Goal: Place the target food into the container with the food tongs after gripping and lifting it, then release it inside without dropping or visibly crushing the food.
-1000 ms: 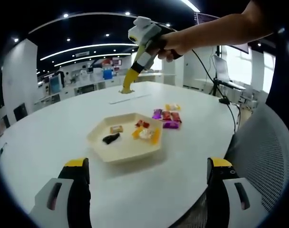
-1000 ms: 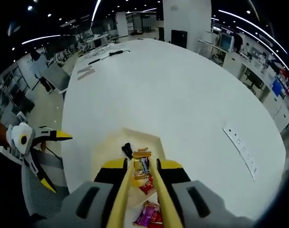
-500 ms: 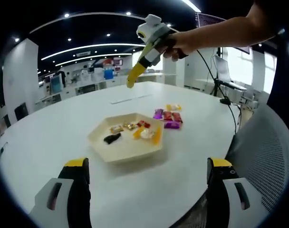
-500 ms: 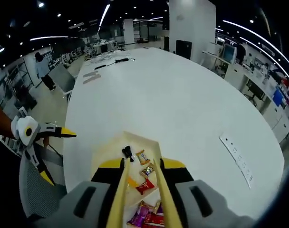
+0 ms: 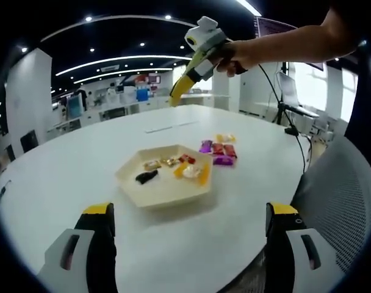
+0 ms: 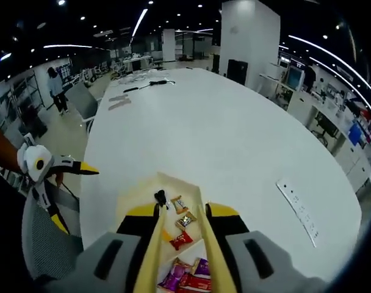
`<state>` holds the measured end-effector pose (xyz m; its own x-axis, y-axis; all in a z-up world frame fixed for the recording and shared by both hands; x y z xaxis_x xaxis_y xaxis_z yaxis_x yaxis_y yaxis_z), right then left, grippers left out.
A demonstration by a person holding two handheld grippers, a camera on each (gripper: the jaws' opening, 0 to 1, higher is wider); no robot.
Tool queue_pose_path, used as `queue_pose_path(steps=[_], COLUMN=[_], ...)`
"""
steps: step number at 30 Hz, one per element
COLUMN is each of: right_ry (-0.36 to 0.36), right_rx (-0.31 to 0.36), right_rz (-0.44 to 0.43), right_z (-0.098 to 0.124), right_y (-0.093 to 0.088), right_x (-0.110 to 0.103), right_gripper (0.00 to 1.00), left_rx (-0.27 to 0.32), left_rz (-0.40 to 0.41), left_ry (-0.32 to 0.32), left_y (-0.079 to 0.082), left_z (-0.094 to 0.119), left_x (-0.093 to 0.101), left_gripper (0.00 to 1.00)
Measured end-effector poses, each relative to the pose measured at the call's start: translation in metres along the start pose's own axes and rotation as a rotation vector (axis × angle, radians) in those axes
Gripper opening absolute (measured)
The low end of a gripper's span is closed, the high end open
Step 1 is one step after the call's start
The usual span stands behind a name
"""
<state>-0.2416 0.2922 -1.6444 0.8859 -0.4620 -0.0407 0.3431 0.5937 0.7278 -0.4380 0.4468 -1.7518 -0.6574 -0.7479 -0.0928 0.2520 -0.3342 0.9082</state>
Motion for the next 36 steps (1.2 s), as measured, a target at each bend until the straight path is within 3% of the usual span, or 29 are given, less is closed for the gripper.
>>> queue_pose_path(steps=[16,27,36], right_ry=[-0.036,-0.075,-0.132], right_rx=[0.044,0.017,0.024], right_rz=[-0.023,-0.020,-0.050], right_z=[0.024,0.050,0.076], right_y=[-0.010,-0.039,-0.057], right_x=[0.018,0.034,0.061], right_gripper=[0.30,0.30,0.30], left_rx=[-0.019,-0.013,-0.022], left_rz=[-0.010,-0.016,-0.019], left_ry=[-0.025,-0.025,-0.034], left_y=[-0.002,-0.002,-0.003], left_z=[-0.001,-0.002,-0.002], left_x=[0.004,0.004,0.006], left_gripper=[0.99,0.99,0.99])
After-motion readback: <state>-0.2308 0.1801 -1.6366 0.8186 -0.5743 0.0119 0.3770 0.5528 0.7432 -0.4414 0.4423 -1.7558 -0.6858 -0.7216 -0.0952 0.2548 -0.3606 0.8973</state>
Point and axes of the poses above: the point that each gripper's makers call its tool centre point, and the gripper's own axes: z roughly backward along the fingers, x roughly to its right, y roughly out of its top, the point moved 5 cm from there along z, roughly backward along the fingers, and after that the axes turned 5 degrees about -z, right-handed, at the moved point
